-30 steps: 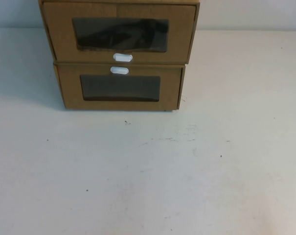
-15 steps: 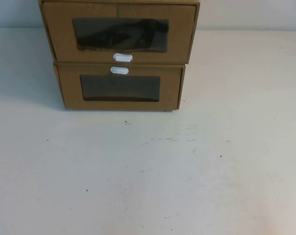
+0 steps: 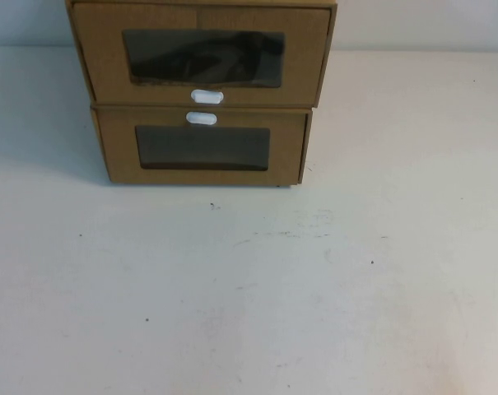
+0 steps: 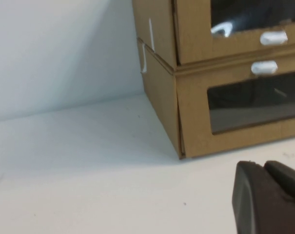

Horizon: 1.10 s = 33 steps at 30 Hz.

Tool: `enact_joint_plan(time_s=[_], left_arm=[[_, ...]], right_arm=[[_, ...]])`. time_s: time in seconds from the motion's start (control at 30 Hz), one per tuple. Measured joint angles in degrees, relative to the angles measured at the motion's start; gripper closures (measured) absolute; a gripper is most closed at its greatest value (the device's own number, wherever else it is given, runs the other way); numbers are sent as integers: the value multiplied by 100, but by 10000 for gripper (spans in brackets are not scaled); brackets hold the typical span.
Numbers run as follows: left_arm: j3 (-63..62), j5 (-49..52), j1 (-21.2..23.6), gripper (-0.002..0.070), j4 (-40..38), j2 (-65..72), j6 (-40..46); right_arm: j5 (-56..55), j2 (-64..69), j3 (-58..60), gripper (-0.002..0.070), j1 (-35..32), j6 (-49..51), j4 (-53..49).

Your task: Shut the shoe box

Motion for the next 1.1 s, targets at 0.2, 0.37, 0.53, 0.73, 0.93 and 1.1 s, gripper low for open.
enact_joint_plan(time_s=[0.2,0.37,0.53,0.73,0.93,1.1], left_arm=[[0,516,319,677,686,-447,-676],[0,1401,471,677,943,-457,-762],[0,1969,471,677,1113,-457,-1001],[0,1982,471,677,1113,-469,-1143],[0,1982,471,677,1122,-469,-1181],[0,1982,471,677,1122,-469,-1181]], right_arm=[[0,-12,0,689,0,0,11],[0,-12,0,689,0,0,22],[0,-12,0,689,0,0,22],[0,-24,0,689,0,0,22],[0,-24,0,689,0,0,22],[0,-24,0,689,0,0,22]])
